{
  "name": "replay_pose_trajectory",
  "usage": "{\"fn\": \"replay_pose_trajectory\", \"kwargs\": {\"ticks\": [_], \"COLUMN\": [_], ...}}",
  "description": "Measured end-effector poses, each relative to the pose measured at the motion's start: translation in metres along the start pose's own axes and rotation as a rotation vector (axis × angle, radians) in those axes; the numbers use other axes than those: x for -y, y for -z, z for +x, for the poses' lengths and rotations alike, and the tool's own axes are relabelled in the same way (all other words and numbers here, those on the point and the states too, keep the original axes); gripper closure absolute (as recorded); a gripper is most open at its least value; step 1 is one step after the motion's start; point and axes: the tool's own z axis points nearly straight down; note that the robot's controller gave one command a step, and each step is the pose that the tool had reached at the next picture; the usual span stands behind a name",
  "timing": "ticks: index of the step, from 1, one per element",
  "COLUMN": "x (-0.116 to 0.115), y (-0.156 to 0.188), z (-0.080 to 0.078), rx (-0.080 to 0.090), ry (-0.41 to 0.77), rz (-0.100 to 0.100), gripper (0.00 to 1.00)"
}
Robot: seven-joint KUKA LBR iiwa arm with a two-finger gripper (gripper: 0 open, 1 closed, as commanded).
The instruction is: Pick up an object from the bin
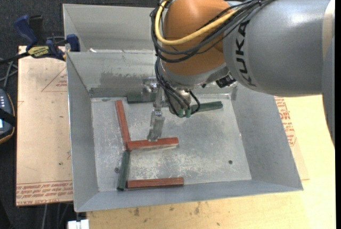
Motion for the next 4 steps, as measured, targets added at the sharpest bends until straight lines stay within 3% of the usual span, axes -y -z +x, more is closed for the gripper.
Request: {"fn": "replay_pose_trajectory", "kwargs": {"ticks": [1,2,3,4], "x": [0.000,-0.002,0.002,-0.011], "y": [0.000,-0.012,-0.071,-0.171], "z": [0.000,0.003,0.002,-0.030], "rx": [0.000,0.006,0.006,0.010], "ry": [0.000,0.131,0.367,0.213], "rz": [0.000,0.000,0.000,-0.003], "gripper": [0.00,0.00,0.00,1.00]}}
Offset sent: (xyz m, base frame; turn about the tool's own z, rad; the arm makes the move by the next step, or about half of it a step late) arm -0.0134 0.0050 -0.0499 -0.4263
